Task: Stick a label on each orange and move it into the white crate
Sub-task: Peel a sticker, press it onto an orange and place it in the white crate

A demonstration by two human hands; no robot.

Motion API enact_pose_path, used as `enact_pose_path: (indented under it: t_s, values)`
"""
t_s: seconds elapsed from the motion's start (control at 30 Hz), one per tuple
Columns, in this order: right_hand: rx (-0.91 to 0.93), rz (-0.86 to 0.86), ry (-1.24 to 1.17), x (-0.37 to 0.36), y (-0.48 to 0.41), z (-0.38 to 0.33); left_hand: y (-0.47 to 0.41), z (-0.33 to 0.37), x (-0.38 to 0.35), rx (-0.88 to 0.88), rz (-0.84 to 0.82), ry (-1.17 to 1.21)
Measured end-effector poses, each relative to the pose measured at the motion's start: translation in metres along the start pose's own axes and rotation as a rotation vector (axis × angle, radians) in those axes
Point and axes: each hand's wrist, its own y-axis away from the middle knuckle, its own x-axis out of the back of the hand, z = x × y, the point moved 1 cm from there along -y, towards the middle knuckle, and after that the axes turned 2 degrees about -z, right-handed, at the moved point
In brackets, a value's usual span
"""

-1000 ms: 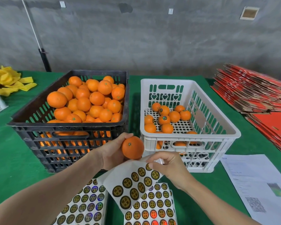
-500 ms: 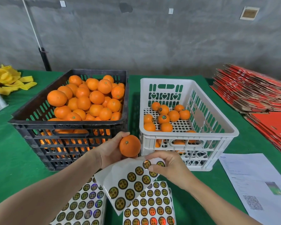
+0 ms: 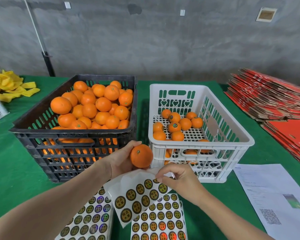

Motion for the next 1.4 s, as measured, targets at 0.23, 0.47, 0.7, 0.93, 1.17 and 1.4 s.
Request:
enact_pose_path:
  t_s: [0.23, 0.47, 0.7, 0.93, 1.17, 1.4]
  values:
    - [-0.091, 0.154, -0.065, 0.002, 0.001, -0.005, 0.003, -0.001, 0.004, 0.061, 0.001, -0.043]
    - [0.155, 0.063, 0.054, 0.011, -0.012, -0.034, 0.006, -0.002, -0.005, 0.039, -0.018, -0.14]
    - [0.099, 0.042, 0.139, 0.002, -0.032, -0.026, 0.021, 0.008, -0.017, -0.09, -0.13, -0.231]
    - [-0.116, 0.151, -0.126, 0.011, -0.039, -0.038, 0.034, 0.017, -0.02, -0.286, -0.12, -0.48]
    - [-0.143, 0.276, -0.473, 0.026, -0.033, -0.064, 0.034, 0.015, -0.018, -0.369, -0.128, -0.486]
    - [-0.172, 0.272, -0.35, 0.007, -0.027, -0.069, 0.038, 0.014, -0.026, -0.408, -0.208, -0.503]
